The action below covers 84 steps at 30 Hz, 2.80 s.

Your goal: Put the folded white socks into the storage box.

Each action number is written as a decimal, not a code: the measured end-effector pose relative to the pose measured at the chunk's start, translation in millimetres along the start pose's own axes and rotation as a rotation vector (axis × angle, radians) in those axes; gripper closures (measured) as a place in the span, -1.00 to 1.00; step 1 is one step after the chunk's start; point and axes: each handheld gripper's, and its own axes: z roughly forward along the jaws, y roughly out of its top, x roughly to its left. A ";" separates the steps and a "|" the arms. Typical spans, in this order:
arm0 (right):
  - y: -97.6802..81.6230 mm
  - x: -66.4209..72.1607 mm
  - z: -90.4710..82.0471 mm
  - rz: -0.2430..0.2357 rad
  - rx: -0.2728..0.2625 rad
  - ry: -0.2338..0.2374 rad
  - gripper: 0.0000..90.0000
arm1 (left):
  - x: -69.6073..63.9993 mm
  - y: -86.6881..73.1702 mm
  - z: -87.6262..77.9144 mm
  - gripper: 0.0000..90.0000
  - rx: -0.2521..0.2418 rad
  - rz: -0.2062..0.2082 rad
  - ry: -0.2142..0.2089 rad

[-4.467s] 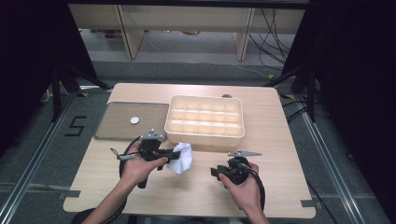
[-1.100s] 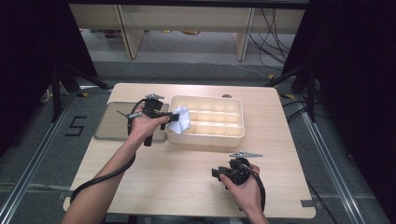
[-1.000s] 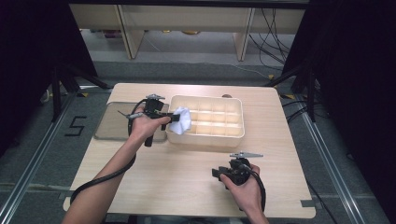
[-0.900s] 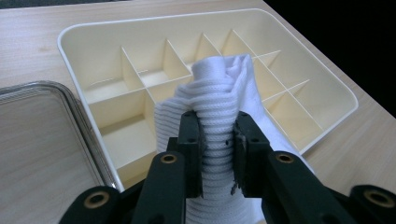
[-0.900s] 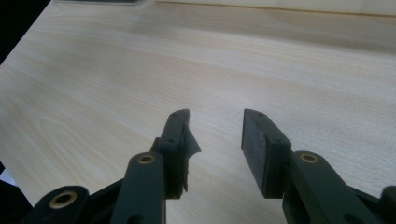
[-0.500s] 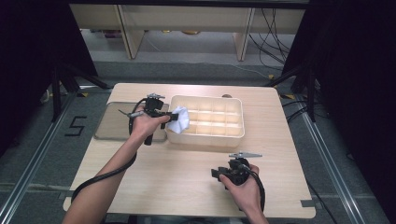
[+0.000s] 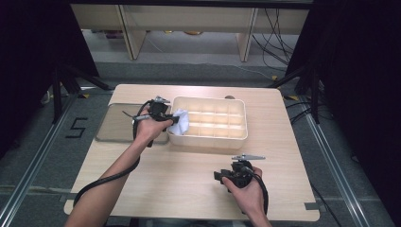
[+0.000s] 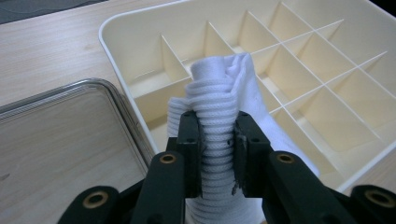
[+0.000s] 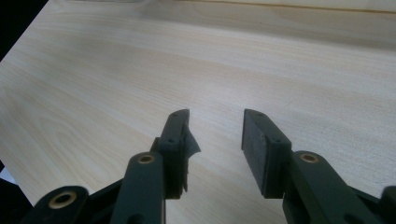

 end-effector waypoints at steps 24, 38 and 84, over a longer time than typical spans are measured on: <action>0.5 -0.2 -0.2 0.000 0.001 0.000 0.38 | -12.8 4.0 10.6 0.65 0.089 0.079 0.076; 1.1 -1.0 -0.3 -0.007 -0.011 0.009 0.38 | -14.9 4.7 13.3 0.65 0.151 0.121 0.086; 2.7 -1.6 0.2 -0.024 -0.019 0.009 0.38 | -15.3 13.7 20.6 0.67 0.351 0.118 0.067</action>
